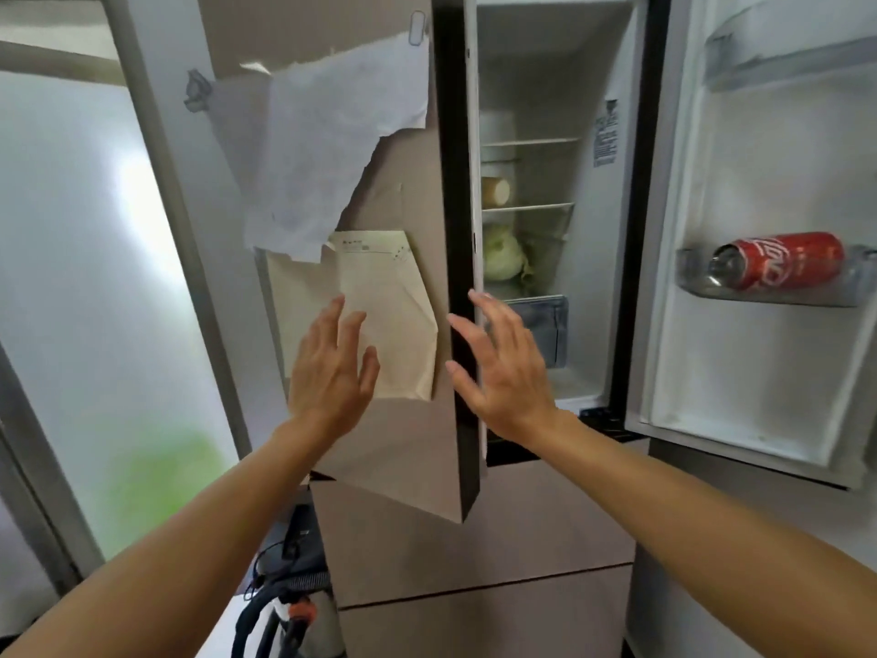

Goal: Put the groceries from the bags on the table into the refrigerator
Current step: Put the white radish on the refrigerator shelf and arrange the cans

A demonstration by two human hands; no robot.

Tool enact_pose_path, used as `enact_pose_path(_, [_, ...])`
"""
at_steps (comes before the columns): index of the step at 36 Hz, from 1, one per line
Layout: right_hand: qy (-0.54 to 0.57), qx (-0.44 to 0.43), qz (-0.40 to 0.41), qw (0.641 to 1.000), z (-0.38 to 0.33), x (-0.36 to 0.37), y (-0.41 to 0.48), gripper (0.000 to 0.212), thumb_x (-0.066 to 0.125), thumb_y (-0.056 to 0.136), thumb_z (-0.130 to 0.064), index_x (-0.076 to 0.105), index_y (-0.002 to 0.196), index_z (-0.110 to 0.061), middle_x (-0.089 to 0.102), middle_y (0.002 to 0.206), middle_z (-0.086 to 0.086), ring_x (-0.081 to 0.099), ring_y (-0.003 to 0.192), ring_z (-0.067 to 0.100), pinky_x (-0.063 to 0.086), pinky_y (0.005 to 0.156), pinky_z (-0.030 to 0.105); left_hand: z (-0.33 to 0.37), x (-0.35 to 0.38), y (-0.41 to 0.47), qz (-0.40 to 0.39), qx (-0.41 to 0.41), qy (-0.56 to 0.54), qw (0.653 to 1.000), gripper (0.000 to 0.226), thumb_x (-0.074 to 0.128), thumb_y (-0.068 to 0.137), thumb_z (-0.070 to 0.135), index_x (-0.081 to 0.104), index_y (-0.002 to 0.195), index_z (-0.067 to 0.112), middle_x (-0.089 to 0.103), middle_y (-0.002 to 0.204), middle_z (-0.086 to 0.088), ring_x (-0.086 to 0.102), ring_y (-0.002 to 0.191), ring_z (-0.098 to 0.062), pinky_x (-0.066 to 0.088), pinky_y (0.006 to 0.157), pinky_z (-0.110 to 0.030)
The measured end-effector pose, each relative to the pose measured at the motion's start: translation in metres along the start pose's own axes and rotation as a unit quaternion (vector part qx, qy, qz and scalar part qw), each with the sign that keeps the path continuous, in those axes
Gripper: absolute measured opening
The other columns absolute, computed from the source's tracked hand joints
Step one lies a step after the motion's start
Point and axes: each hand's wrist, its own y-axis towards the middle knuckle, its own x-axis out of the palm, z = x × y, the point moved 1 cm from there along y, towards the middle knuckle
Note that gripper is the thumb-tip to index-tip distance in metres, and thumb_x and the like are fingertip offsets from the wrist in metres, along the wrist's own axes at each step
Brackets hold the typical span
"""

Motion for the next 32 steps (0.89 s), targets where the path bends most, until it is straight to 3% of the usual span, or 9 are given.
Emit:
enact_pose_path(5, [-0.054,-0.074,-0.019,0.996,0.031,0.039,0.013,0.049,0.061,0.088,-0.031,0.052,0.135,-0.019,0.033,0.155,0.017,0.023,0.147,0.033,0.035,0.108,0.048,-0.009,0.047,0.025,-0.023,0.023,0.049,0.998,0.055,0.036,0.097,0.043,0.035,0.143,0.012,0.025,0.155,-0.020,0.028,0.140,-0.038,0.031,0.111,-0.054])
enact_pose_path(11, [-0.112,-0.078,-0.010,0.991,0.078,0.081,0.016,0.049,0.059,0.089,-0.033,0.057,0.136,-0.018,0.028,0.157,0.016,0.023,0.146,0.036,0.037,0.105,0.051,-0.018,0.095,0.038,0.002,0.047,0.080,0.996,0.058,0.041,0.097,0.038,0.032,0.147,0.010,0.016,0.158,-0.022,0.016,0.146,-0.038,0.024,0.115,-0.052])
enact_pose_path(15, [-0.091,-0.098,0.027,0.991,0.098,0.104,0.020,0.056,0.059,0.088,-0.033,0.048,0.141,-0.020,0.027,0.157,0.018,0.025,0.145,0.040,0.038,0.103,0.054,-0.024,0.114,0.043,0.047,0.061,0.104,0.992,0.059,0.045,0.095,0.034,0.030,0.148,0.011,0.019,0.157,-0.024,0.017,0.146,-0.039,0.023,0.114,-0.052])
enact_pose_path(22, [-0.053,-0.113,0.061,0.990,0.112,0.123,0.026,0.062,0.056,0.085,-0.038,0.039,0.143,-0.024,0.022,0.156,0.014,0.026,0.144,0.043,0.038,0.102,0.055,-0.034,0.136,0.048,0.100,0.089,0.128,0.983,0.058,0.030,0.098,0.037,0.024,0.149,0.011,0.018,0.156,-0.025,0.013,0.147,-0.039,0.020,0.116,-0.053])
enact_pose_path(29, [-0.093,-0.100,0.020,0.990,0.132,0.141,0.028,0.062,0.051,0.091,-0.045,0.033,0.147,-0.026,0.007,0.162,0.011,0.021,0.147,0.039,0.034,0.106,0.055,-0.038,0.152,0.053,0.098,0.097,0.130,0.982,0.059,0.027,0.101,0.038,0.017,0.153,0.013,0.007,0.160,-0.019,0.007,0.149,-0.036,0.012,0.119,-0.051])
enact_pose_path(32, [-0.106,-0.082,0.000,0.991,0.134,0.142,0.027,0.062,0.051,0.092,-0.047,0.031,0.148,-0.027,0.010,0.160,0.013,0.019,0.147,0.040,0.033,0.107,0.055,-0.039,0.153,0.054,0.090,0.098,0.127,0.983,0.060,0.025,0.101,0.039,0.013,0.154,0.014,-0.002,0.162,-0.016,0.004,0.149,-0.036,0.008,0.120,-0.049])
